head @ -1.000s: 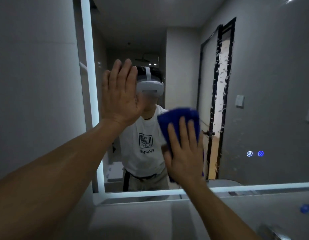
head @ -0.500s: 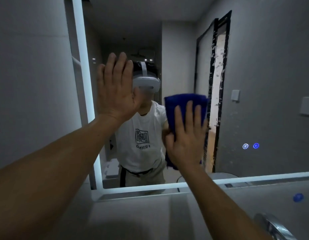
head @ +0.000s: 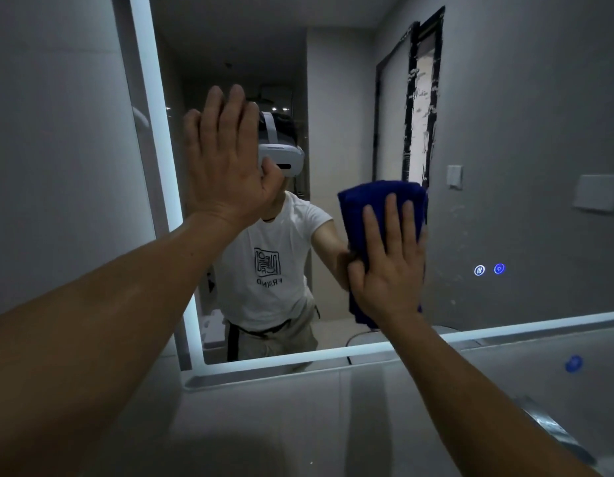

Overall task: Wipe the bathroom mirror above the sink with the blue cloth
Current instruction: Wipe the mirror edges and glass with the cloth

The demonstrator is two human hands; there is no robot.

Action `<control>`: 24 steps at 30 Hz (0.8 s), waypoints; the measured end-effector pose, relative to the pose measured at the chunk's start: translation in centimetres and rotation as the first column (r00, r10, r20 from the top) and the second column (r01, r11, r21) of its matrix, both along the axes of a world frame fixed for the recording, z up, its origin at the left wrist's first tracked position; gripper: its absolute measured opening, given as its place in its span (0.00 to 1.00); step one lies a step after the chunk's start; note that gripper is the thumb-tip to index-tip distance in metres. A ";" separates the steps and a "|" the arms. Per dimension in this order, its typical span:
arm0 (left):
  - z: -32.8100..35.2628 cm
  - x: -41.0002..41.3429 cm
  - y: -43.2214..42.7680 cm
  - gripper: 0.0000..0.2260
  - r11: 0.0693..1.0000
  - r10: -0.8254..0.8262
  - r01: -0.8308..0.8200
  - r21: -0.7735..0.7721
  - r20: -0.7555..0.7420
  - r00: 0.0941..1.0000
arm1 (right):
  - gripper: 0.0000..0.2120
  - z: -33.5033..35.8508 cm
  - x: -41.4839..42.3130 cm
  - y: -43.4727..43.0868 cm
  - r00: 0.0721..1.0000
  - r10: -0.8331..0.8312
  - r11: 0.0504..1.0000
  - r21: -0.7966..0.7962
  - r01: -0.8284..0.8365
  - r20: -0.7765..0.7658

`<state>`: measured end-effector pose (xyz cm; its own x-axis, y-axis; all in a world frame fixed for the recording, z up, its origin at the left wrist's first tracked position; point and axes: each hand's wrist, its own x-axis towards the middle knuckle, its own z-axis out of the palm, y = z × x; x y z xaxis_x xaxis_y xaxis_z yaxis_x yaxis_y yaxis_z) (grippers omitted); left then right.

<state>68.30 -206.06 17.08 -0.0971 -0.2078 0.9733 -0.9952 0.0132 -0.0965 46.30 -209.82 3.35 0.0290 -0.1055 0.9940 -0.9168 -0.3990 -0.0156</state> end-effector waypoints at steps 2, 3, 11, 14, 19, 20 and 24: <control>0.0 0.1 0.0 0.29 1.000 -0.012 0.012 0.005 -0.005 1.000 | 0.29 -1.0 1.3 0.1 1.000 0.005 1.000 -0.001 -0.005 -0.029; 0.0 0.1 0.0 0.29 1.000 -0.023 0.023 0.004 -0.008 1.000 | 0.28 -3.1 1.7 0.2 0.998 0.021 1.000 0.007 -0.021 -0.064; 0.0 0.4 -0.3 0.29 0.999 -0.027 0.028 -0.037 0.027 0.999 | 0.37 -9.4 -2.7 -0.2 0.962 0.004 1.000 0.019 0.001 -0.274; -0.1 0.1 -0.2 0.29 0.999 0.020 -0.020 -0.025 0.030 0.999 | 0.34 -0.1 -2.2 -0.5 0.998 -0.014 0.999 0.052 0.011 0.058; -0.3 -0.1 -0.2 0.29 0.998 0.056 -0.055 -0.039 0.027 0.998 | 0.35 5.1 -0.1 -0.2 0.995 0.020 0.999 0.039 -0.024 0.099; -0.3 -0.1 -0.3 0.29 0.997 0.057 -0.055 -0.044 0.027 0.998 | 0.33 3.2 -0.3 -0.3 0.999 0.036 0.999 0.021 -0.037 0.034; -0.3 -0.1 -0.4 0.29 0.997 0.066 -0.064 -0.049 0.031 0.997 | 0.35 -8.1 -2.8 -0.8 0.973 0.029 0.999 0.033 -0.022 -0.231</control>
<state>68.23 -206.42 16.80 -0.1169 -0.1682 0.9788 -0.9902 -0.0565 -0.1280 43.53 -210.67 -4.72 0.2606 -0.1314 0.9565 -0.8865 -0.4250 0.1831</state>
